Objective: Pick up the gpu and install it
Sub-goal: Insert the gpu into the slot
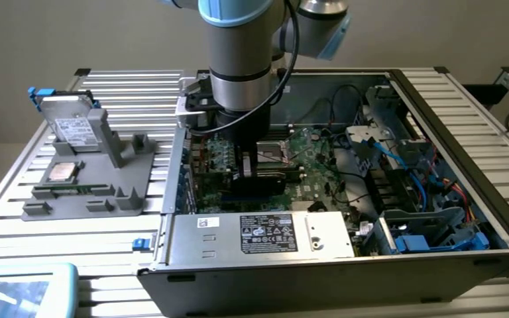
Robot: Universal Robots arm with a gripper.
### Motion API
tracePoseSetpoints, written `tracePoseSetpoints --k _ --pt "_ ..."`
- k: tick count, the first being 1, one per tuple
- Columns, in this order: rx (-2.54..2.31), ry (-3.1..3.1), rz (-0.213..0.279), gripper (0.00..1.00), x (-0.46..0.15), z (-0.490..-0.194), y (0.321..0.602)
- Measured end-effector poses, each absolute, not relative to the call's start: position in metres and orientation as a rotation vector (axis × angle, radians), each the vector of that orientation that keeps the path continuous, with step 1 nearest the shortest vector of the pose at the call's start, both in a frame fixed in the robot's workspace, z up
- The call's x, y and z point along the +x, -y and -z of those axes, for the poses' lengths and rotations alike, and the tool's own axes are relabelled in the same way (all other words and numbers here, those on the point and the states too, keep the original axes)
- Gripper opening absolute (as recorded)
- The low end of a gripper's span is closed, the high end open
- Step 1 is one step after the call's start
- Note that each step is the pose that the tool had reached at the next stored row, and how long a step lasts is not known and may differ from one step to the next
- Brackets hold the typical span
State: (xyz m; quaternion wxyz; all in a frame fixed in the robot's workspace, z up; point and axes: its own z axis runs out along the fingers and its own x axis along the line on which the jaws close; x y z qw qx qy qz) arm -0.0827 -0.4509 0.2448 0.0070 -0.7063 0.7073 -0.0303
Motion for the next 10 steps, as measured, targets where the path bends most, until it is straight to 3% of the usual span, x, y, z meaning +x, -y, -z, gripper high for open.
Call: tracePoseSetpoints --k 10 --pt "-2.207 -2.210 0.099 0.27 -0.0828 -0.2433 0.4510"
